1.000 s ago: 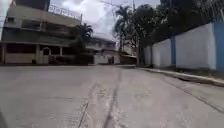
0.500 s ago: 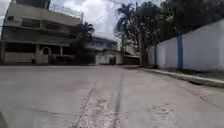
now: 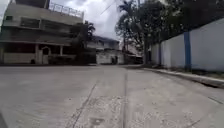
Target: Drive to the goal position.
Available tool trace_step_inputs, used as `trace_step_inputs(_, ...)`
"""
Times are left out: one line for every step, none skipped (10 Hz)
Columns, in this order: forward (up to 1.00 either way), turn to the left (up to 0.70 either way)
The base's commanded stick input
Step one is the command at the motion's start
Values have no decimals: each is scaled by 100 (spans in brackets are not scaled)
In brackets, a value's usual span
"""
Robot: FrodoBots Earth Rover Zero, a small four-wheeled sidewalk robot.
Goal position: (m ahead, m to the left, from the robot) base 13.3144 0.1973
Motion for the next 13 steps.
trace_step_inputs(100, 0)
trace_step_inputs(100, 0)
trace_step_inputs(100, 0)
trace_step_inputs(100, 0)
trace_step_inputs(100, 0)
trace_step_inputs(100, 0)
trace_step_inputs(100, 0)
trace_step_inputs(100, 0)
trace_step_inputs(100, 0)
trace_step_inputs(100, 0)
trace_step_inputs(100, 0)
trace_step_inputs(100, 0)
trace_step_inputs(100, 0)
